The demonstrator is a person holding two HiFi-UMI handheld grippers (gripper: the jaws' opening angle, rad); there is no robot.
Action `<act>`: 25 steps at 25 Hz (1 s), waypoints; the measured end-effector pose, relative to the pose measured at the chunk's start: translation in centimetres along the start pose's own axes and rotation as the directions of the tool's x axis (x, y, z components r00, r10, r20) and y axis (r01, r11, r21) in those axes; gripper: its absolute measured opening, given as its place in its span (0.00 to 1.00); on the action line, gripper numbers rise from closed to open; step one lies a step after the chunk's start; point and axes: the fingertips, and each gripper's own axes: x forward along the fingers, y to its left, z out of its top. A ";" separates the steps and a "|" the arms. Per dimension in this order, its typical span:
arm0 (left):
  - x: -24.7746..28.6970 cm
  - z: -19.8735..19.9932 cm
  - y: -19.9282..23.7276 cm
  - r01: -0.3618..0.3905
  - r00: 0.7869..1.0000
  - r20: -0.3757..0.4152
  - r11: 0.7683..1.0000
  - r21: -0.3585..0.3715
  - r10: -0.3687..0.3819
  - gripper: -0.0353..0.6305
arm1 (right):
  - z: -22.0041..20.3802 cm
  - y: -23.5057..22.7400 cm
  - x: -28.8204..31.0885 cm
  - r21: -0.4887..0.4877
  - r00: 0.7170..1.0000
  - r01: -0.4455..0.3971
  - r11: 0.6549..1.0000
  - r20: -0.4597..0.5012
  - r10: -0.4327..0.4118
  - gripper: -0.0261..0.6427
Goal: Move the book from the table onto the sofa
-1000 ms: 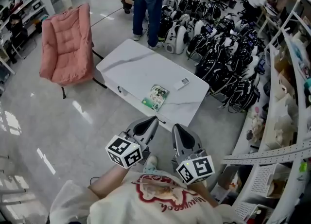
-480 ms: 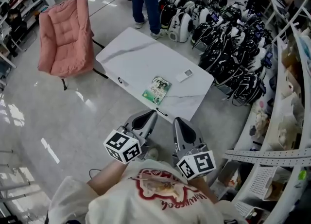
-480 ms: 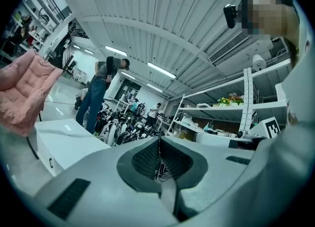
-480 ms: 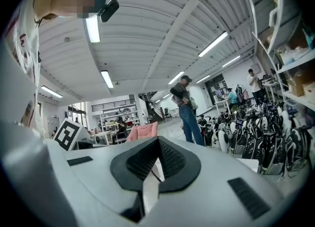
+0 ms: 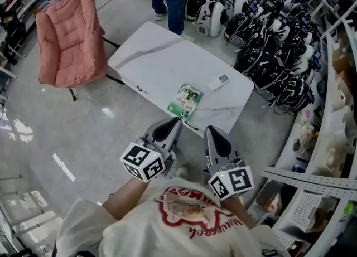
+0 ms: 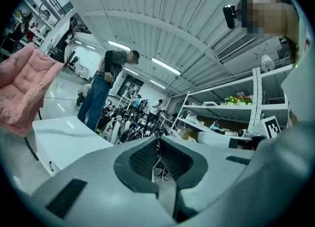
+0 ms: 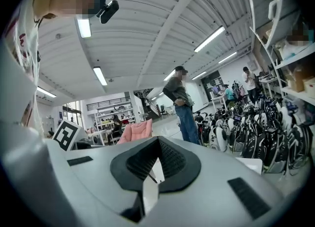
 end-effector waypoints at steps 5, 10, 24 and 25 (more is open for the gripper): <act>5.0 2.5 4.3 0.050 0.998 -0.030 0.999 0.002 -0.050 0.06 | 1.0 -2.9 5.8 0.007 0.999 0.045 0.999 0.001 -0.045 0.04; 9.6 4.8 8.5 0.100 0.992 -0.074 0.995 0.012 -0.099 0.06 | 2.2 -5.7 11.5 0.016 0.996 0.092 0.996 0.019 -0.092 0.04; 16.4 -3.7 19.0 0.077 0.922 -0.374 0.994 -0.074 -0.099 0.26 | -6.3 -14.1 17.7 0.148 0.956 0.282 0.948 -0.124 -0.265 0.04; 16.3 -5.1 19.8 0.051 0.914 -0.397 0.994 -0.094 -0.085 0.28 | -7.8 -14.7 17.8 0.159 0.951 0.290 0.944 -0.157 -0.265 0.04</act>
